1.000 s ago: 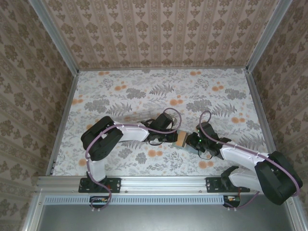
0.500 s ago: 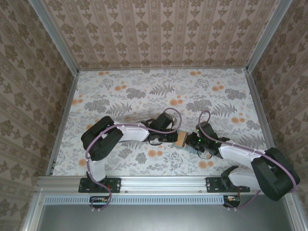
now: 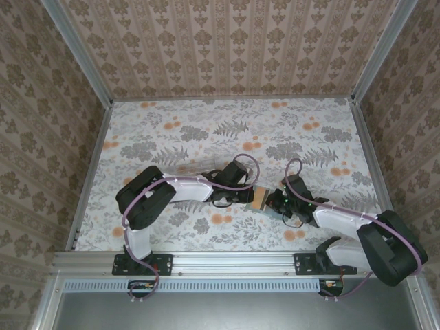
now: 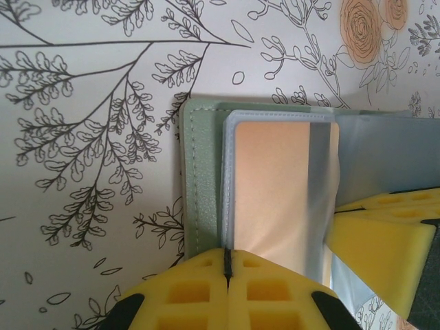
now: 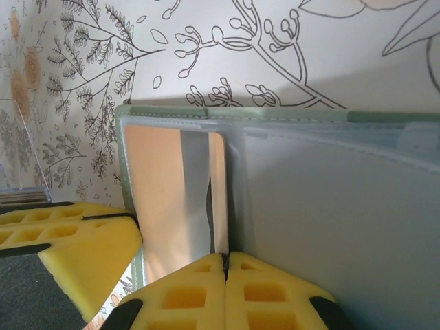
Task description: Take the credit cards out of the card holder
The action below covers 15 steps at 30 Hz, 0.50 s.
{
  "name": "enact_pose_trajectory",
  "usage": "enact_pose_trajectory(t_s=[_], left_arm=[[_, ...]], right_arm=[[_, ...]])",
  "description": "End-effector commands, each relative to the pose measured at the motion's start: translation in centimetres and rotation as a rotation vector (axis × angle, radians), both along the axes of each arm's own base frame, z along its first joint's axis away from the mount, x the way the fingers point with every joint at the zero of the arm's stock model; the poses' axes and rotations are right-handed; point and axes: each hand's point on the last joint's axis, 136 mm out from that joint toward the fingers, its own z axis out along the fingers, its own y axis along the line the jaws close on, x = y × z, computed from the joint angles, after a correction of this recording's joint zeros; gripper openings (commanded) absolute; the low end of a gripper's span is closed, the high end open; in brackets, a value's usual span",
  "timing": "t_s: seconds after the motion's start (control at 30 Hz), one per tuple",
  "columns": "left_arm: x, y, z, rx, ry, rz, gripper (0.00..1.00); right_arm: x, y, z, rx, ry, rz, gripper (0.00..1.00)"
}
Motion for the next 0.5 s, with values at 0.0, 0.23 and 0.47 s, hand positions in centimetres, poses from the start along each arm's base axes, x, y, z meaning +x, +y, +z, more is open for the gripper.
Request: enact_pose_trajectory(t_s=[0.0,0.23,0.47], left_arm=[[-1.3,0.6,-1.9,0.071,0.044,-0.013,0.03],[-1.1,1.1,-2.1,0.098,0.045,0.005,0.0],[-1.0,1.3,-2.4,0.11,0.048,0.008,0.0]], right_arm=[[-1.1,-1.2,-0.8,-0.019,0.035,-0.028,0.0],[-2.7,-4.2,-1.5,-0.077,0.072,-0.092,0.0],[-4.0,-6.2,-1.2,-0.106,0.082,-0.149,0.0]])
